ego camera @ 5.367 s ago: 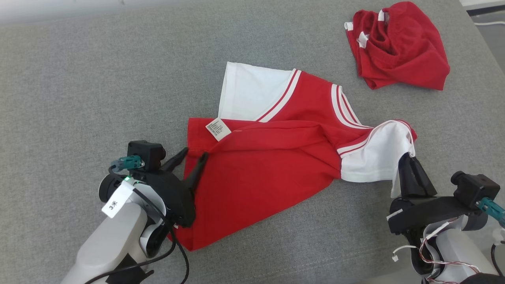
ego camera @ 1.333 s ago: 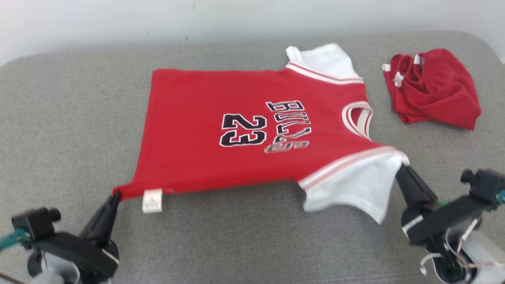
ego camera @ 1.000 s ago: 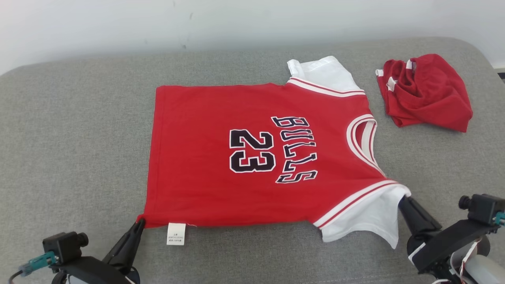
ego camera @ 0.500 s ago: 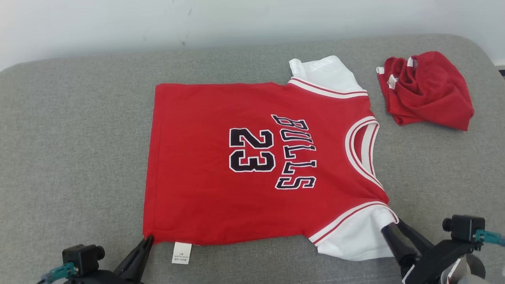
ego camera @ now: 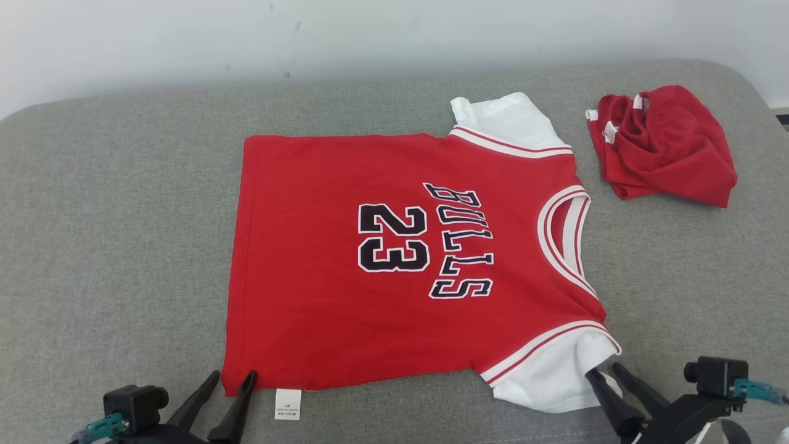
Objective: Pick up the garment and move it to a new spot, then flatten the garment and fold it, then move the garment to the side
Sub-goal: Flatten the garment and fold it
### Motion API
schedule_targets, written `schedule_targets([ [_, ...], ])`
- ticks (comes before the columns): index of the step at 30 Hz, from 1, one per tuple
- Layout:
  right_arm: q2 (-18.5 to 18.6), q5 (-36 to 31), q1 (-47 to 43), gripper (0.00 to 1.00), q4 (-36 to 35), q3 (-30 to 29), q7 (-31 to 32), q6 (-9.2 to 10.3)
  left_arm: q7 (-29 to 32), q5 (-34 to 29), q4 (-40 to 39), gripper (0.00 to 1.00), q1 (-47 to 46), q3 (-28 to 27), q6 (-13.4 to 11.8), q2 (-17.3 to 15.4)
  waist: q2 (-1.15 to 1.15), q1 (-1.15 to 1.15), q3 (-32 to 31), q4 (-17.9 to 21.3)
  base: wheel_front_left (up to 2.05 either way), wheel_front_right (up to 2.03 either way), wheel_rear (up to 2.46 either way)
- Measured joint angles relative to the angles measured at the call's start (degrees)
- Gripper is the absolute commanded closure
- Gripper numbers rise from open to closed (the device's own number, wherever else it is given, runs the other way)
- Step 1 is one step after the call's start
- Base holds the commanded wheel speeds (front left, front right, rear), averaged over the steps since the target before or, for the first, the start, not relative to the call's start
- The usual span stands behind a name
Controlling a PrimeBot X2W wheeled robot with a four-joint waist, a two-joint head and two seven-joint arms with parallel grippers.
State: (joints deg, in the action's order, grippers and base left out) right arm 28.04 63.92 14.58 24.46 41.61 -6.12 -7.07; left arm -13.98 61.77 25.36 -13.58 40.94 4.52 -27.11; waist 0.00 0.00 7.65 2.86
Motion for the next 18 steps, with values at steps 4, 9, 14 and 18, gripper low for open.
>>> schedule_targets([
  [4,-0.1,-0.5,-0.5,0.0,0.4,1.5,0.0,0.0,-0.1,-0.6,0.1,0.0,0.1,-0.1,0.0,0.3,0.0,0.0,-0.1,0.0,0.0,0.0,0.0],
  [9,-0.3,-1.7,-0.5,0.0,0.6,2.2,-0.1,0.0,-0.3,-0.9,0.2,0.0,0.4,-0.5,0.0,0.5,0.0,0.0,0.2,0.1,0.0,0.0,0.0],
  [14,-0.3,-3.5,-0.4,0.0,0.8,3.3,-0.6,0.0,-0.3,-0.8,0.3,0.0,0.6,-2.1,0.0,1.2,0.0,-0.01,0.8,0.0,0.0,0.0,0.0],
  [18,-0.5,-3.4,-0.3,0.16,1.5,3.8,-0.5,0.0,-0.3,-0.8,1.0,0.0,0.6,-2.5,-0.1,1.7,0.0,-0.01,1.0,0.0,0.0,0.0,0.0],
])
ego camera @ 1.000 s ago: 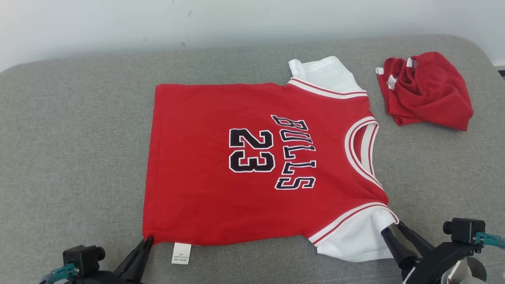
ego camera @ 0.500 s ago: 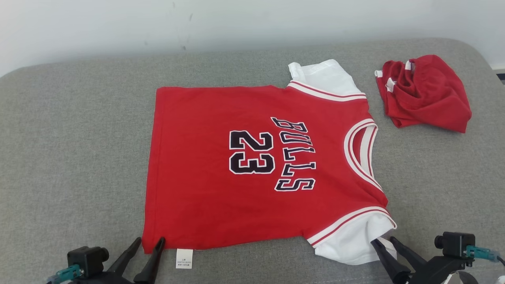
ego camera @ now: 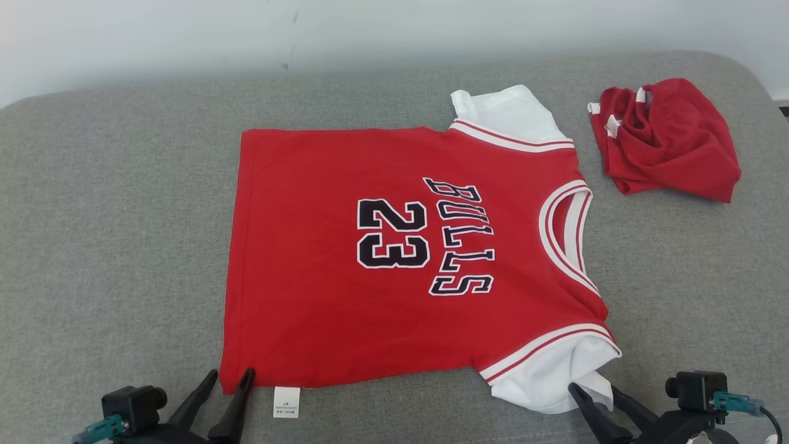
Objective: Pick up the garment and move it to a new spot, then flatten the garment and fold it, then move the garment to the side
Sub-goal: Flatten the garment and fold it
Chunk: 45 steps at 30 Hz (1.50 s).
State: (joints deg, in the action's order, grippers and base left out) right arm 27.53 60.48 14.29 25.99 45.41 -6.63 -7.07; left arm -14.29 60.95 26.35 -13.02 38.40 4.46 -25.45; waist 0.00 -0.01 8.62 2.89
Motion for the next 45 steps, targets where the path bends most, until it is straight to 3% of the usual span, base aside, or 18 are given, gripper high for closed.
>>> schedule_targets([
  [1,0.0,0.0,0.0,0.59,0.1,0.2,0.0,0.0,0.0,0.0,0.2,0.0,0.0,0.0,0.0,0.2,0.0,0.0,0.0,0.0,0.0,0.0,0.0],
  [3,0.0,0.0,0.0,1.0,0.1,0.5,0.1,0.0,0.0,0.0,0.8,0.0,0.0,0.1,0.0,0.5,0.0,0.0,0.1,0.0,0.0,0.0,0.0],
  [12,-0.1,0.7,0.3,1.0,-1.1,2.2,1.1,0.0,0.2,0.5,3.2,0.0,0.0,0.2,-0.6,0.9,0.0,0.0,0.3,0.4,0.0,0.0,0.0],
  [13,-0.1,0.9,0.3,1.0,-1.5,2.4,1.1,0.0,0.3,0.5,3.2,0.1,0.0,0.3,-0.4,1.0,0.0,0.0,0.3,0.4,0.0,0.0,0.0],
  [14,-0.1,1.2,0.3,1.0,-1.8,2.5,1.1,0.0,0.3,0.5,3.3,0.55,0.0,0.4,-0.4,1.1,0.0,0.0,0.3,0.4,0.0,0.0,0.0],
  [15,-0.1,1.4,0.3,1.0,-2.2,2.7,1.1,0.0,0.3,0.5,3.3,0.91,0.0,0.4,-0.4,1.3,0.0,0.0,0.3,0.5,0.0,0.0,0.0],
  [16,0.0,1.9,0.3,1.0,-2.9,2.9,1.1,0.0,0.3,0.5,3.3,1.0,0.0,0.3,-0.3,1.3,0.0,0.0,0.3,0.5,0.0,0.0,0.0],
  [28,2.5,17.2,-4.8,1.0,-13.7,0.6,0.6,0.0,0.0,0.5,1.9,1.0,0.4,-1.2,0.5,0.9,0.0,0.0,-0.2,0.6,0.0,0.0,0.0],
  [38,5.8,32.2,-11.7,1.0,-22.0,-2.9,4.9,0.0,0.0,0.4,-1.8,1.0,3.5,-3.8,0.7,-2.0,0.0,0.0,0.6,0.9,0.0,0.0,0.0],
  [45,8.1,37.1,-15.0,1.0,-24.0,-2.7,9.4,0.0,0.0,0.4,-3.4,1.0,6.0,-4.1,0.7,-3.2,0.0,0.01,0.7,0.8,0.0,0.0,0.0],
])
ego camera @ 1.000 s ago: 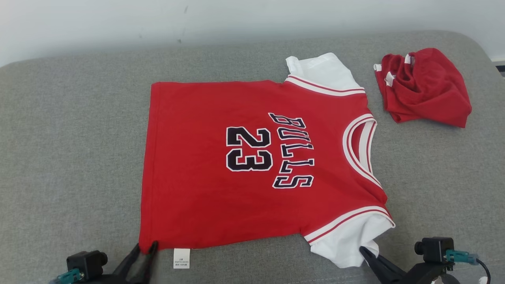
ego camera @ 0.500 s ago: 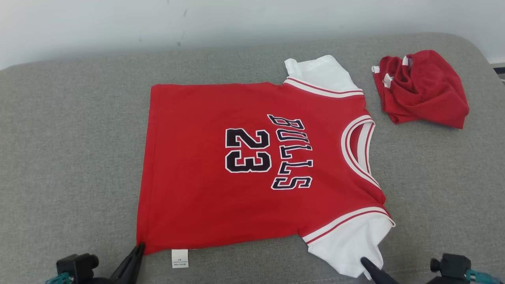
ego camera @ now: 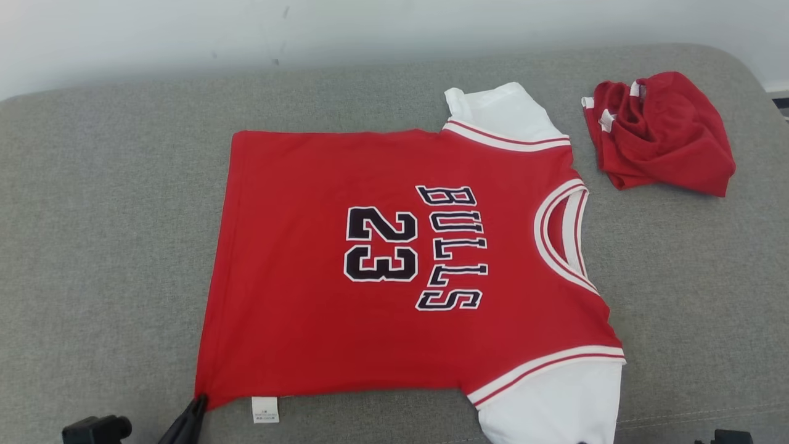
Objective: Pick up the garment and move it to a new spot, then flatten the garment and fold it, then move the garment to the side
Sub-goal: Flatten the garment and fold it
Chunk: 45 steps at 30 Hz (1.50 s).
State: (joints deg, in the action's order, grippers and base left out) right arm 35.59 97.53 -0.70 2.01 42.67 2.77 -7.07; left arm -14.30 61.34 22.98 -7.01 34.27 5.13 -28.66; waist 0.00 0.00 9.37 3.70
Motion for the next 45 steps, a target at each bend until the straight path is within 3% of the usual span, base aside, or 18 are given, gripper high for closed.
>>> schedule_targets([
  [16,1.2,6.3,-2.2,1.0,-4.8,-3.7,3.2,0.0,0.0,0.9,-6.0,1.0,1.8,-2.7,0.0,-0.6,0.0,0.0,0.0,0.2,0.0,0.0,0.0],
  [31,-5.4,14.4,1.4,1.0,-9.4,-14.3,1.4,0.0,0.0,3.2,-10.2,1.0,-2.7,-7.6,0.3,-0.9,0.0,0.0,3.0,0.8,0.0,0.0,0.0],
  [45,-9.2,10.9,8.5,1.0,-6.3,-19.3,-0.8,0.0,0.0,2.8,-9.3,1.0,-11.2,-8.7,-0.1,-0.5,0.0,0.0,7.4,1.0,0.0,0.0,0.0],
])
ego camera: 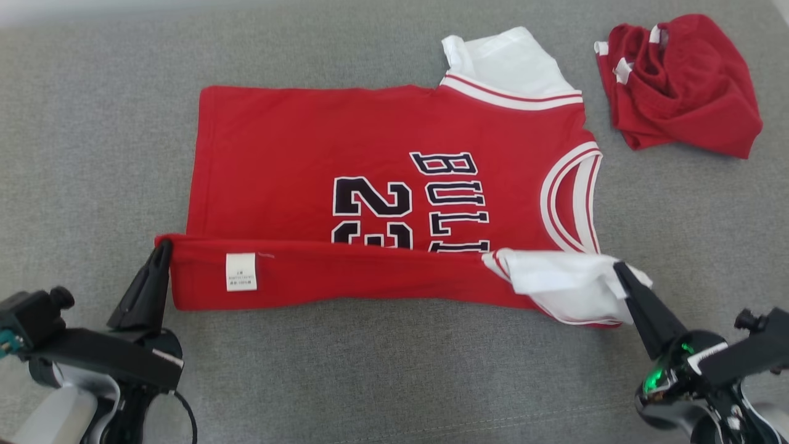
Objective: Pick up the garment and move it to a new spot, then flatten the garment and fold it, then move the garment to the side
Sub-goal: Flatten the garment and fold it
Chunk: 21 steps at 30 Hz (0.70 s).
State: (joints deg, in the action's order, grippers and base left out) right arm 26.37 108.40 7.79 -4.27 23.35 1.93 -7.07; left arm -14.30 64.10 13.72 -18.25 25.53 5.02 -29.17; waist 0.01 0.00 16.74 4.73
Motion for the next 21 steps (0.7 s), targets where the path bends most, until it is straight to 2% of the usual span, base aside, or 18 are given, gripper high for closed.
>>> schedule_targets([
  [21,-2.5,-10.8,14.4,1.0,12.0,0.8,-0.6,0.0,1.1,-1.8,7.7,1.0,-10.3,2.0,1.1,2.1,0.0,-0.01,5.5,-0.2,0.0,0.0,0.0],
])
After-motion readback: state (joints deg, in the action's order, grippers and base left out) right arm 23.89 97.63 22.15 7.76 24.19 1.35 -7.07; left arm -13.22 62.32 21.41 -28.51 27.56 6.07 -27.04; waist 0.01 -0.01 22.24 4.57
